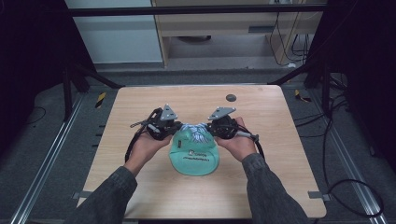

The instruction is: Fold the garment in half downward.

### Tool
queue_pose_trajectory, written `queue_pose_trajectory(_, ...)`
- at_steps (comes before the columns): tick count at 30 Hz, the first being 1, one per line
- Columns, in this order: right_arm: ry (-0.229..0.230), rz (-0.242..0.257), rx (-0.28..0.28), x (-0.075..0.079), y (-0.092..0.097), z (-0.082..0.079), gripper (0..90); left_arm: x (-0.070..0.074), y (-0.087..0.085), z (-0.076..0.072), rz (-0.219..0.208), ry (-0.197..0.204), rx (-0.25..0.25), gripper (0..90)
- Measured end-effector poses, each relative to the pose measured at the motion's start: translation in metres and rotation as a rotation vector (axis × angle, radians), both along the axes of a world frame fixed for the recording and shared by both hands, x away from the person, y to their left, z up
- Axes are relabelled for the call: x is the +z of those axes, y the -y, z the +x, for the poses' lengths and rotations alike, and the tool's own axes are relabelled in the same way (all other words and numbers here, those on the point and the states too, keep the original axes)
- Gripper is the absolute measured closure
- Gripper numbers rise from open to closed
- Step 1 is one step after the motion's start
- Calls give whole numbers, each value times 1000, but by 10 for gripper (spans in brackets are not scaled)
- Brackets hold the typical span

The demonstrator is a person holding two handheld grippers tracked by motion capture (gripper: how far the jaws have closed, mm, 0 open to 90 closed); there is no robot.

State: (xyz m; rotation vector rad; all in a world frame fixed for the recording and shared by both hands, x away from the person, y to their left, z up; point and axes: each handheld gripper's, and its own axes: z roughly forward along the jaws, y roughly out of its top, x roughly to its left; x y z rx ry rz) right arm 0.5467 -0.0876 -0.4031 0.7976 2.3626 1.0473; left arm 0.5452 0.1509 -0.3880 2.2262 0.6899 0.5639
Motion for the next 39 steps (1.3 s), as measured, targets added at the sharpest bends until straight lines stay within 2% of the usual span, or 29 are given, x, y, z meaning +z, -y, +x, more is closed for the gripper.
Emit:
queue_pose_trajectory(10,2,-21,19,-11,-1,-14,840,-10,-3,-9,-5,-7,-9,863)
queue_pose_trajectory(23,-9,-26,30,-22,0,-21,840,-22,-4,-18,-4,-14,-21,863)
queue_pose_trajectory(39,-12,-36,43,-32,1,-31,837,-34,-5,-30,-26,-24,-28,861)
